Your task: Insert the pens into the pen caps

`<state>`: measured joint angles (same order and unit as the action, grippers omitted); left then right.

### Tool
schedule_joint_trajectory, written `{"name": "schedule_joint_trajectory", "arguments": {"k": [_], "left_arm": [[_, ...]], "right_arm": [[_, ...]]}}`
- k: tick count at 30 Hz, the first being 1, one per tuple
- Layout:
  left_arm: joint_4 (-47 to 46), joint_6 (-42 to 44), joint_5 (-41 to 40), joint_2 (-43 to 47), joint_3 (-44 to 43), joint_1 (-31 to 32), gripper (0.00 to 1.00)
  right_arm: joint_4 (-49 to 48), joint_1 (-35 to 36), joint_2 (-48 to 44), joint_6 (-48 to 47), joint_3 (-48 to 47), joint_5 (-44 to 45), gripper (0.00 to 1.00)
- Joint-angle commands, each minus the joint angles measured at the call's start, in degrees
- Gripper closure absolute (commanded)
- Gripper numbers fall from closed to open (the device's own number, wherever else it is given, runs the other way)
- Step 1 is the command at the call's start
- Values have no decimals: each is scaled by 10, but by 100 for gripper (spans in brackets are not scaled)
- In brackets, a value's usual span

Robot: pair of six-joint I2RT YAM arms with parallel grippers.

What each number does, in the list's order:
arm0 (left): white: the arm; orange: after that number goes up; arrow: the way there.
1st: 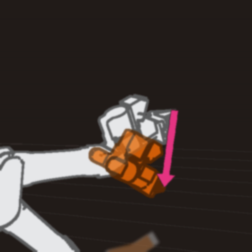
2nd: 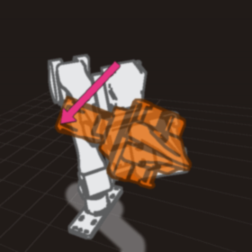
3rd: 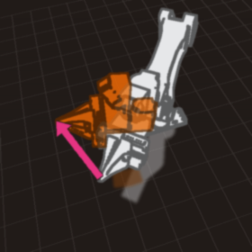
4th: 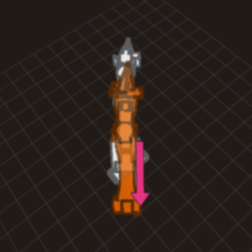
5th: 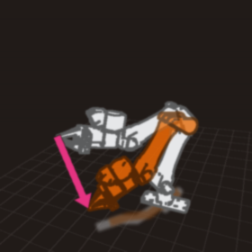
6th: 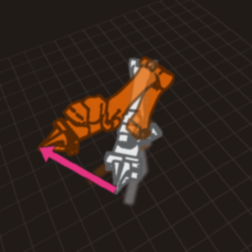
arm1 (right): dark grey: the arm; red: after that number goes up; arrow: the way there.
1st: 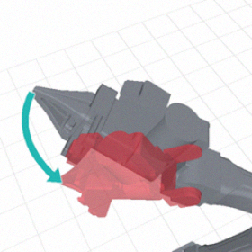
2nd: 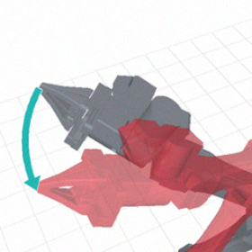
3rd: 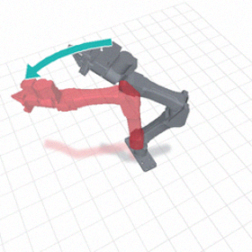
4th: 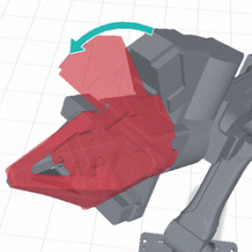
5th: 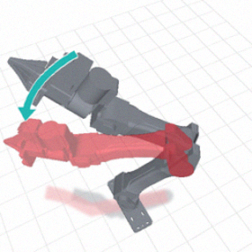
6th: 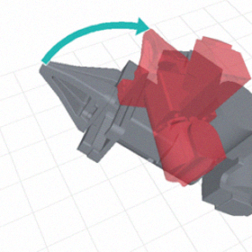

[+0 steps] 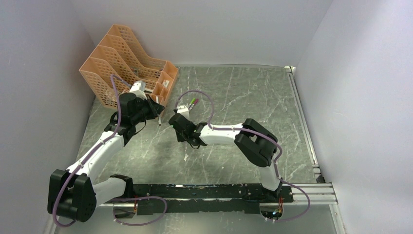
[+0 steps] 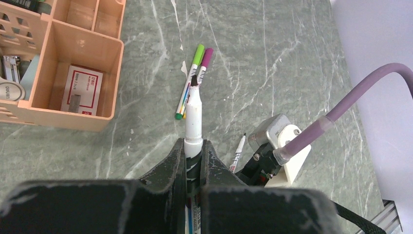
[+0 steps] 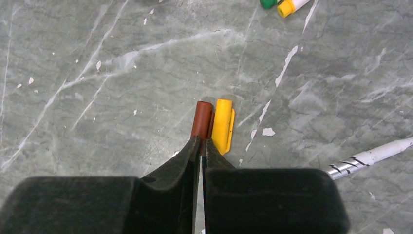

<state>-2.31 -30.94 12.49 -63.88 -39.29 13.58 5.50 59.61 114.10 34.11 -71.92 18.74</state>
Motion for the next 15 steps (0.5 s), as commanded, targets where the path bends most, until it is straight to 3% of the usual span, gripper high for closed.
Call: {"name": "schedule_joint_trajectory", "arguments": {"k": [1, 15], "left_arm": [[-12, -1, 18, -3, 1, -6, 93], [-18, -2, 24, -12, 2, -6, 93]], "right_arm": [[29, -8, -2, 13, 6, 26, 96], [16, -22, -36, 16, 38, 30, 98]]}}
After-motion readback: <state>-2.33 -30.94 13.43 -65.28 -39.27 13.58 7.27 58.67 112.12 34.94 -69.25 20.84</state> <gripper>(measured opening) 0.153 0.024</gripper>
